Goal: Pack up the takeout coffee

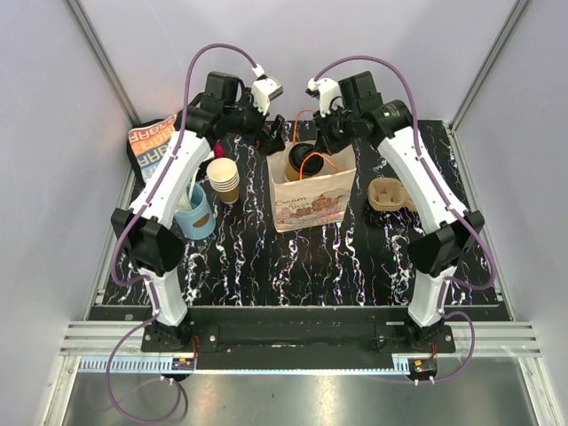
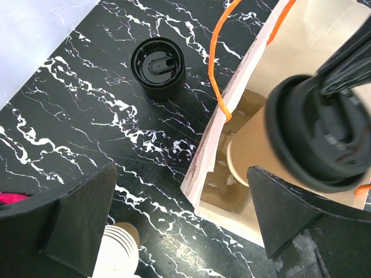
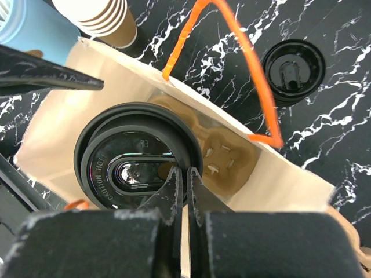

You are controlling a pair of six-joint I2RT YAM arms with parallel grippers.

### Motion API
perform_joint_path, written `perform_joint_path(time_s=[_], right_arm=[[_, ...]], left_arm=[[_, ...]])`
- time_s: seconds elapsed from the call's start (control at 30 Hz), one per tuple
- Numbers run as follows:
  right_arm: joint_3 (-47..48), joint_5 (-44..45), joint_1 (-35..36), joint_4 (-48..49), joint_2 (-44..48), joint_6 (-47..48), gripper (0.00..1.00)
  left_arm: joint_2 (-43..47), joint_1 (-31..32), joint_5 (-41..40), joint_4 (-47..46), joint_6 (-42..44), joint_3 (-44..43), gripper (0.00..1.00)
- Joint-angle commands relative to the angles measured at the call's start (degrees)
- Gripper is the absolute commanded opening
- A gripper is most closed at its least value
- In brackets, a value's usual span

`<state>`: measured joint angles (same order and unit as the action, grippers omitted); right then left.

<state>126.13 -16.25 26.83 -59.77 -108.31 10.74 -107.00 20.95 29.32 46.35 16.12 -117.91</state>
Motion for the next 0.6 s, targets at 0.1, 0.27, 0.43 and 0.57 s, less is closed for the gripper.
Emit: perform_joint_path(time_s=[0.1, 0.27, 0.43, 0.57], right_arm=[[-3.16, 1.75, 1.73, 5.54, -0.76, -0.11, 0.0], [-5.97, 1.84, 2.53, 7.29, -0.85, -0.2, 0.0], [-8.52, 1.75, 3.49, 8.7, -0.94, -0.37, 0.0], [-11.77, 1.92, 3.84, 10.11, -0.5, -0.63, 0.0]], left_arm=[[0.21, -0.12, 1.7, -3.81, -1.0, 1.98, 0.99], [0.39, -0.21, 1.7, -4.6, -1.44, 3.3, 0.99], [0.3, -0.12, 0.74, -5.04, -1.88, 4.26, 0.99], [0.39, -0.12, 0.04, -5.83, -2.58, 5.14, 0.99]])
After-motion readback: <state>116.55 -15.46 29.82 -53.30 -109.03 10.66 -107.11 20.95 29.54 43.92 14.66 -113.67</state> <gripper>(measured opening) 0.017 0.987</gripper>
